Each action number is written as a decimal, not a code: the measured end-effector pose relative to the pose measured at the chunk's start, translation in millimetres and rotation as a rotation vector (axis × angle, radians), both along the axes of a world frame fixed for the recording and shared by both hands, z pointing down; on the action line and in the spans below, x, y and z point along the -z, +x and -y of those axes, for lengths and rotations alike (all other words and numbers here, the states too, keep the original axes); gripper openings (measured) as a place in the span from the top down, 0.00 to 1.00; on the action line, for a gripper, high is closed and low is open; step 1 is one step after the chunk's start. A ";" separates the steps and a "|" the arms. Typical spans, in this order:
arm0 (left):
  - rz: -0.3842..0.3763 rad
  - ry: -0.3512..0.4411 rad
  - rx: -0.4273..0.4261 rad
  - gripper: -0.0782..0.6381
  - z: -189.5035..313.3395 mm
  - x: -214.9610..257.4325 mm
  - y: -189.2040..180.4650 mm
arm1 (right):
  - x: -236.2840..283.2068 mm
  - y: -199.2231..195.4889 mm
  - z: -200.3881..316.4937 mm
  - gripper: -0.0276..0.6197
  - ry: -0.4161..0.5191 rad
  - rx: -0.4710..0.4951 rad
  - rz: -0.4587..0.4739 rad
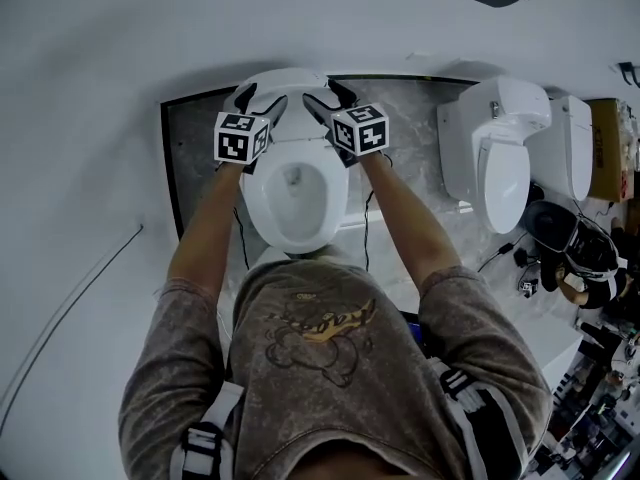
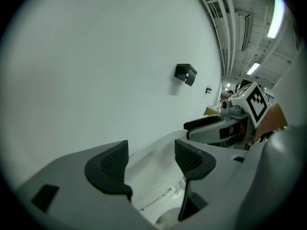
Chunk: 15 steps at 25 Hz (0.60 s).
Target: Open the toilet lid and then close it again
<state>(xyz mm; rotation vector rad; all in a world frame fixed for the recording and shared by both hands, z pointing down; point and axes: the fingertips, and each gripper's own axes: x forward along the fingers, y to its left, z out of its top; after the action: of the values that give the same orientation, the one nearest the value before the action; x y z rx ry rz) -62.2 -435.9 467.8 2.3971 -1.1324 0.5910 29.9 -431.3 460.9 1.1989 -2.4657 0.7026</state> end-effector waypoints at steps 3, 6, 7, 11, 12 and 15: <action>-0.015 -0.013 -0.004 0.48 2.4 1.8 1.3 | -0.1 0.4 2.9 0.53 -0.002 -0.002 0.008; -0.030 -0.026 -0.017 0.48 -0.1 2.9 2.2 | 0.6 1.9 1.7 0.53 -0.002 -0.005 0.017; -0.038 -0.029 -0.015 0.48 -2.6 3.5 2.5 | 0.9 2.2 -0.9 0.53 -0.002 -0.004 0.019; -0.057 -0.031 0.002 0.46 -18.8 6.7 4.5 | 2.9 4.0 -17.0 0.53 -0.012 0.015 0.036; -0.066 -0.031 0.007 0.45 -24.1 8.5 5.0 | 4.6 4.1 -22.0 0.53 -0.015 0.023 0.045; -0.104 -0.042 0.032 0.43 -42.3 13.0 6.6 | 8.8 5.7 -41.0 0.53 -0.017 0.043 0.064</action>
<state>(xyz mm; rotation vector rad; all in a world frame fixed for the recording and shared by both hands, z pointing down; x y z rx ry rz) -55.6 -393.5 454.8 2.3406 -1.1011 0.4691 35.5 -390.4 452.2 1.1312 -2.5240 0.7593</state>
